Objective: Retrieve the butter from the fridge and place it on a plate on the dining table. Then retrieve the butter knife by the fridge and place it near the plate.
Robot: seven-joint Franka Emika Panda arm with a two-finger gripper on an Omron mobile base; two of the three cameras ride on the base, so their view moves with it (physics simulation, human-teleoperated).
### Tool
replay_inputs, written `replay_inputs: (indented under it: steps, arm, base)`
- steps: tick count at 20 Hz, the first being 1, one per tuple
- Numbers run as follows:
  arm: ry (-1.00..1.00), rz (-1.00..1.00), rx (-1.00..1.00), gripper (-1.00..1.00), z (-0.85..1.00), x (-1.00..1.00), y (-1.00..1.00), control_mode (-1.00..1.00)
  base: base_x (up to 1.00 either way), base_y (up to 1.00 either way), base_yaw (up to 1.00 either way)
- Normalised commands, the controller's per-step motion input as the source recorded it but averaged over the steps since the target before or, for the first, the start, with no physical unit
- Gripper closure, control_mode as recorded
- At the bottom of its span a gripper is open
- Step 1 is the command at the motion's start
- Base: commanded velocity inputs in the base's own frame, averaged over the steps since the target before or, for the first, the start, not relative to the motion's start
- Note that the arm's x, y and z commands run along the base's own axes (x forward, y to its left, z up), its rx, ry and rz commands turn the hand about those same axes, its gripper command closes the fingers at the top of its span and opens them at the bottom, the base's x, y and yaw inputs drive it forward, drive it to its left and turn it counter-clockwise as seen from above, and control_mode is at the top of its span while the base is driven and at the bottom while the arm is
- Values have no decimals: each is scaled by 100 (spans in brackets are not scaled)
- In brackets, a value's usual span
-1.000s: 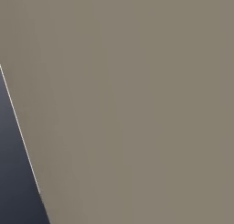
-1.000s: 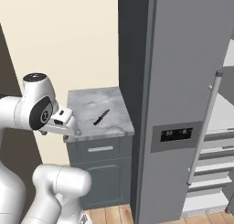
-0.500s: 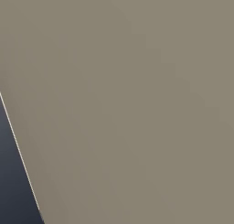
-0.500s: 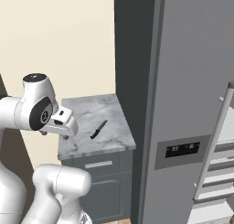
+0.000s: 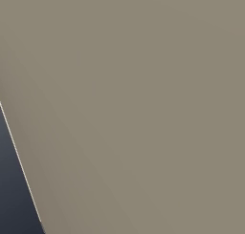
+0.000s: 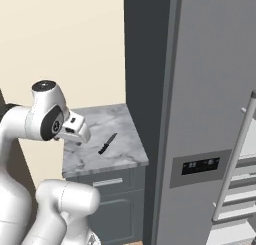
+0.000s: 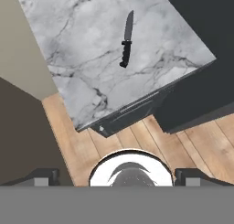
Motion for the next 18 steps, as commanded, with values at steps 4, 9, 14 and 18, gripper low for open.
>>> replay_inputs:
  steps: [4, 9, 14, 18]
  arm:
    - [-17, 0, 0, -100, -24, 58, -29, -100]
    - [-5, -10, 0, -100, -23, 55, -5, -100]
    - [4, -21, 0, -100, -22, 44, 1, -100]
    - [10, -16, 0, -100, -16, 33, 0, -100]
  base:
    - [0, 0, 0]
    - [0, 0, 0]
    - [0, 0, 0]
    - [0, 0, 0]
